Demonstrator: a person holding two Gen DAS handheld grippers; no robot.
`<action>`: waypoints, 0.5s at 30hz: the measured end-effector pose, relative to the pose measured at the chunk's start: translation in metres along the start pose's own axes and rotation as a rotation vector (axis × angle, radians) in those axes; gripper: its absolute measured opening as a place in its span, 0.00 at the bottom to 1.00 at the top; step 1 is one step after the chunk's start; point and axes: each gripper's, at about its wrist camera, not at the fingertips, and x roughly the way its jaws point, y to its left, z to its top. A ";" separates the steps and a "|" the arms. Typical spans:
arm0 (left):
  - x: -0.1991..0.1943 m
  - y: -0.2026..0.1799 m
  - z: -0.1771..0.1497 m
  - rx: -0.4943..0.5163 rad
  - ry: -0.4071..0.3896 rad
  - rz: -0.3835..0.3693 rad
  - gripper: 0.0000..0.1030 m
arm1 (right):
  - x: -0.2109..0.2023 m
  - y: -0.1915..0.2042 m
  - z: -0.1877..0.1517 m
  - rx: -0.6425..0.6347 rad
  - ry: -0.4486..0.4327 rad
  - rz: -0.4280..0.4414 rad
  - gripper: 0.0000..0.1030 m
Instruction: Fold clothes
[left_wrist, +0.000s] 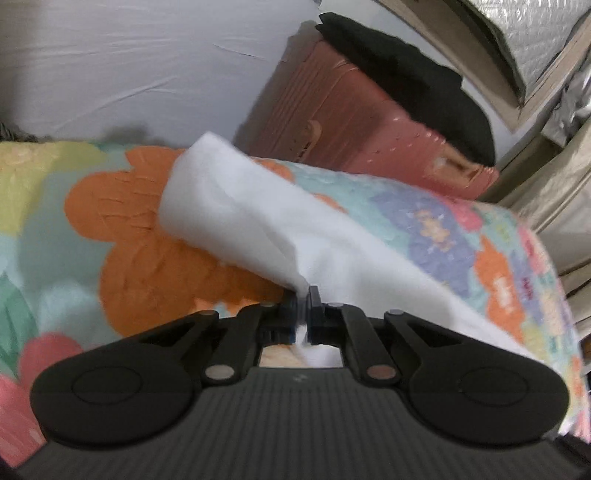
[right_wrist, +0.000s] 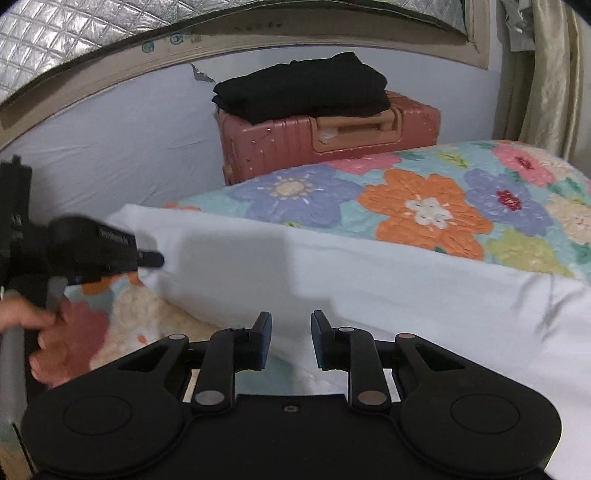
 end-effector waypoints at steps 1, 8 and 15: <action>-0.005 -0.006 0.000 -0.003 -0.004 -0.059 0.04 | -0.005 -0.007 -0.001 0.026 -0.008 -0.005 0.37; -0.025 -0.076 -0.030 0.021 0.050 -0.437 0.04 | -0.060 -0.077 -0.014 0.405 -0.111 -0.092 0.39; -0.055 -0.193 -0.141 0.527 0.166 -0.513 0.04 | -0.112 -0.123 -0.031 0.359 -0.096 -0.316 0.39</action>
